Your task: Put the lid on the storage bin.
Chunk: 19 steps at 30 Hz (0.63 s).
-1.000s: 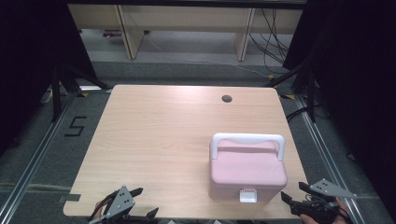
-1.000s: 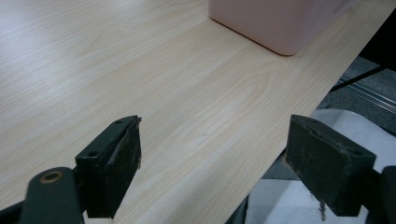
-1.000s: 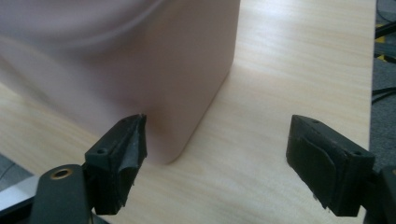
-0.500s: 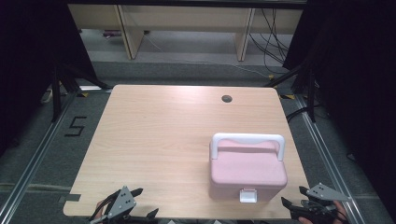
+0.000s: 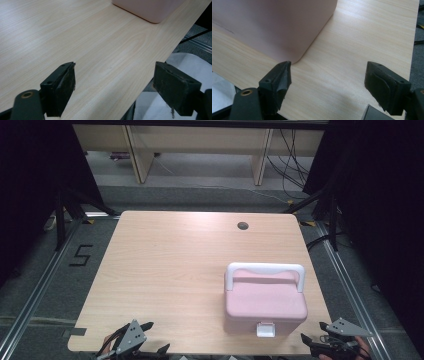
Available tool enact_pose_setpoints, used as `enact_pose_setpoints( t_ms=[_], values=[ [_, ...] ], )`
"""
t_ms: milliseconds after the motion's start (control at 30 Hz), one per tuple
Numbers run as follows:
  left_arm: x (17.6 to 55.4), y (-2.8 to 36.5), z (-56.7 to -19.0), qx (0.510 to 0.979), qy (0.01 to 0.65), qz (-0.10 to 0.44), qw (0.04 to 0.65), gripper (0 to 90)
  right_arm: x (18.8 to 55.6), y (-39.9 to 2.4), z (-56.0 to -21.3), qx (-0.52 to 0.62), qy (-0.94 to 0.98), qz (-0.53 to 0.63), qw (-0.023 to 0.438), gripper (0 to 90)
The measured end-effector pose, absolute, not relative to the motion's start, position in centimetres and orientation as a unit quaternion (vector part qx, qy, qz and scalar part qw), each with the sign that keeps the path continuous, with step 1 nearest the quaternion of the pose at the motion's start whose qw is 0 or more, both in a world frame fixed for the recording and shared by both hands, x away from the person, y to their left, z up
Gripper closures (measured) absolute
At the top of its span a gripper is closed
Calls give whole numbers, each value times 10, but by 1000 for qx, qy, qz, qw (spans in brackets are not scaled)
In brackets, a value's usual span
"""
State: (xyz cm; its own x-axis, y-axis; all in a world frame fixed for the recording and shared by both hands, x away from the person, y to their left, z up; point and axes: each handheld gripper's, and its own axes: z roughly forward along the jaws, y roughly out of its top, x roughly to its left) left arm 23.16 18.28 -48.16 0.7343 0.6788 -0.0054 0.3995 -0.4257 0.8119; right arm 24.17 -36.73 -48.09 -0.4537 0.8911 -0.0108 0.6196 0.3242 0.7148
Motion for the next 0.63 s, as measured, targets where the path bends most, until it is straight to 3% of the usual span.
enact_pose_setpoints(
  t_ms=[367,633],
  values=[
    [232,183,-482,829,325,167,424,178,243,-370,-484,476,791,321,211,224],
    [232,183,-482,829,324,167,423,178,240,-367,-485,501,780,325,187,223]
  ],
)
